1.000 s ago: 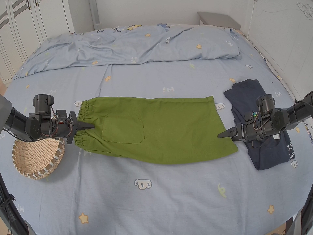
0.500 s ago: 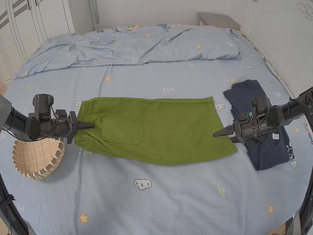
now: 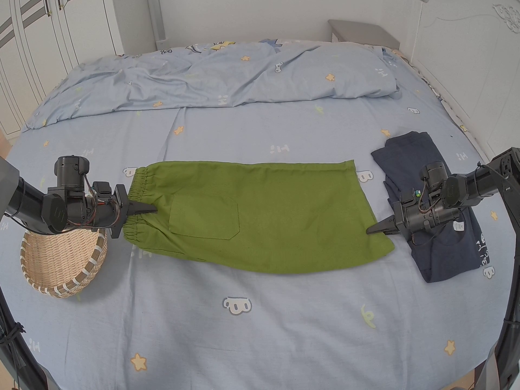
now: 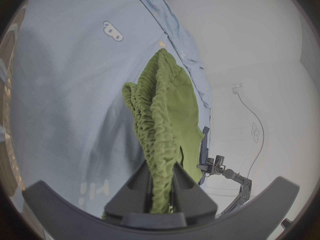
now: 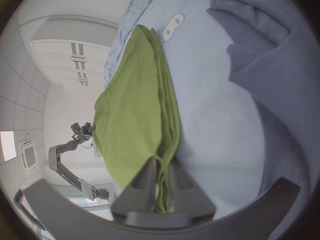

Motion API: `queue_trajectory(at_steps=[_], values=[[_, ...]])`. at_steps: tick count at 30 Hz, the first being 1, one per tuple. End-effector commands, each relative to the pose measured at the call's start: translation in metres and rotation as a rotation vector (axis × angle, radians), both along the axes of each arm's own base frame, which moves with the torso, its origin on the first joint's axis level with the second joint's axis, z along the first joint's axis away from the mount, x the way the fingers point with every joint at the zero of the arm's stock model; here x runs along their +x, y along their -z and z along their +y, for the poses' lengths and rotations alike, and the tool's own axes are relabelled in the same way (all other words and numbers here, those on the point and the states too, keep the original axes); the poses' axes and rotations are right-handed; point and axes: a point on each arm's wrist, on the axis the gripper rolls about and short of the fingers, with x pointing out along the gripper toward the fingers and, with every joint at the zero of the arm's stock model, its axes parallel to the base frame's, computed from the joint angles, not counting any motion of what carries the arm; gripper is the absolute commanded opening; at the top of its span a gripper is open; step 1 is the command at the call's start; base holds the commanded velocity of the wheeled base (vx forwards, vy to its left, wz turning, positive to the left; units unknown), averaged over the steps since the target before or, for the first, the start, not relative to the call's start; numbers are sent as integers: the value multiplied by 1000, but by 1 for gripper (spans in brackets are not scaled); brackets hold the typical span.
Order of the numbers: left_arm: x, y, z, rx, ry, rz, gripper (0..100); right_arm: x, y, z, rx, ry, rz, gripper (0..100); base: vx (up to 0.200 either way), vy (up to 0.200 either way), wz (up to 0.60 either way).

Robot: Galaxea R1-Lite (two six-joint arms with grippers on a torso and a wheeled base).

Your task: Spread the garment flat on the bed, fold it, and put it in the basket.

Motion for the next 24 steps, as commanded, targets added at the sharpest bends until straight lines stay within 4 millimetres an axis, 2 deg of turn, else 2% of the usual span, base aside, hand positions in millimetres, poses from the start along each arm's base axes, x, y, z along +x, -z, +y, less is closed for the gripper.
queue_trajectory(at_steps=[1,6,8,9,11,12,13,15,16,17,18,21,22,23,24], values=[[0,1,0,-1,0,2,0,1,2,0,5,-4,-3,0,0,0,0],[0,0,1,0,-2,0,0,-1,-5,-1,4,-1,-14,0,0,0,0],[0,-1,1,-1,-2,2,0,-5,-17,-3,5,6,-36,0,0,0,0],[0,-1,1,-2,-2,5,0,-12,-33,-6,4,11,-52,0,0,0,0],[-3,-7,3,-2,-8,5,0,-24,-45,-6,1,5,-50,0,0,0,0],[-3,-7,3,-2,-8,5,0,-24,-45,-6,1,5,-50,0,0,0,0],[-7,-11,4,-2,-10,21,0,-35,-58,-6,0,3,-54,0,0,0,0],[-7,-11,4,-2,-10,21,0,-36,-59,-6,0,3,-54,0,0,0,0],[-16,-15,3,10,-1,43,0,-52,-71,-3,-3,-8,-59,0,0,0,0],[-20,-16,3,20,8,47,0,-60,-74,-2,-4,-12,-56,0,0,0,0],[-21,-16,3,24,10,48,0,-62,-74,-2,-5,-12,-54,0,0,0,0],[-39,-12,3,56,36,86,0,-89,-70,-2,-17,-28,-28,0,0,0,0],[-41,-13,3,59,38,87,0,-91,-69,-2,-19,-31,-26,0,0,0,0],[-53,-10,3,73,48,106,0,-106,-60,-4,-32,-37,2,0,0,0,0],[-54,-10,3,74,50,107,0,-108,-60,-4,-33,-38,3,0,0,0,0]])
